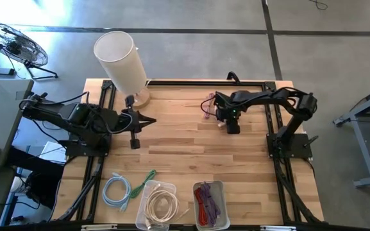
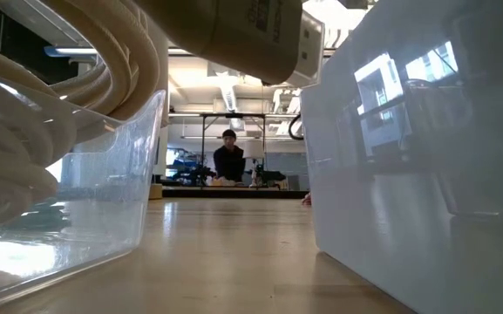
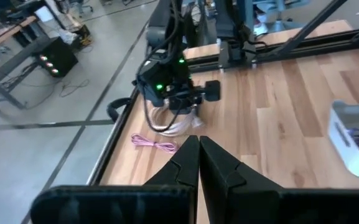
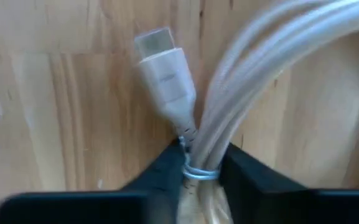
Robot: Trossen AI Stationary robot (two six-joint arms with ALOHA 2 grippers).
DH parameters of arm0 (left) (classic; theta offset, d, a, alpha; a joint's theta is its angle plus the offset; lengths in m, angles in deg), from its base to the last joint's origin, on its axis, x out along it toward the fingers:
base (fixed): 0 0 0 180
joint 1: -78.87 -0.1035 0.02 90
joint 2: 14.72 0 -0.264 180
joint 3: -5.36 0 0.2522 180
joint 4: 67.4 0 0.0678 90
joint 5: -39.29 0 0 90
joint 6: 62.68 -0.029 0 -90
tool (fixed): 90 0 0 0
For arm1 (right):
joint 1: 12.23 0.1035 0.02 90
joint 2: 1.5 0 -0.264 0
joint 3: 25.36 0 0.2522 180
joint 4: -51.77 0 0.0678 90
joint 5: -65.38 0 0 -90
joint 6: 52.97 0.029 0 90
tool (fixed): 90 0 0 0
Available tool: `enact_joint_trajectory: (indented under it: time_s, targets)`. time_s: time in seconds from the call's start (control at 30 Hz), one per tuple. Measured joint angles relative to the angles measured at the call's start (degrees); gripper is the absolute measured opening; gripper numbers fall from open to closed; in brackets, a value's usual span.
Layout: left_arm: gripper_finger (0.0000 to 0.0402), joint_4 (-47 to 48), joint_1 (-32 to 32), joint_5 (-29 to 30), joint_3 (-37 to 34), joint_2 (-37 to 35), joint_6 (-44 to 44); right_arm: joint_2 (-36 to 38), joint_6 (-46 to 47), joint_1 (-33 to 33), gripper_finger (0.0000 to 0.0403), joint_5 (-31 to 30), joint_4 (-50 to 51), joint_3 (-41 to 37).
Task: Pick & Place USB Port
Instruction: Put the pink HDMI cable into the transparent bin
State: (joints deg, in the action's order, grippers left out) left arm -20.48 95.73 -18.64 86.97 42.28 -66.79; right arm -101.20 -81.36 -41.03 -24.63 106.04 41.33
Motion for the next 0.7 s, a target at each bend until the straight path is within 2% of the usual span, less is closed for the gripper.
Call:
enact_joint_trajectory:
  time_s: [0.03,0.07,0.27,0.4,0.53,0.7]
  targets:
    - [0.0008,0.0,0.0,-0.4,0.0,0.1,0.0,0.0,0.4,0.0,0.0052,-0.1,0.1,0.0]
    - [0.0008,0.0,0.0,-0.7,0.0,0.2,0.0,0.0,0.7,-0.1,0.0047,-0.3,0.1,0.0]
    - [0.0008,0.5,0.0,-1.9,0.0,0.7,0.0,0.3,4.6,0.2,0.0047,-2.0,0.2,-0.1]
    - [0.0008,0.6,0.0,-4.8,0.0,1.2,2.2,3.0,6.5,1.6,0.0047,-4.0,1.6,-0.4]
    - [0.0008,0.6,0.0,-7.2,0.0,1.7,3.3,9.7,9.7,4.1,0.0047,-5.0,7.2,0.1]
    - [0.0008,-0.9,0.0,-7.2,0.0,1.8,2.9,21.4,15.8,9.3,0.0047,-4.6,13.0,2.6]
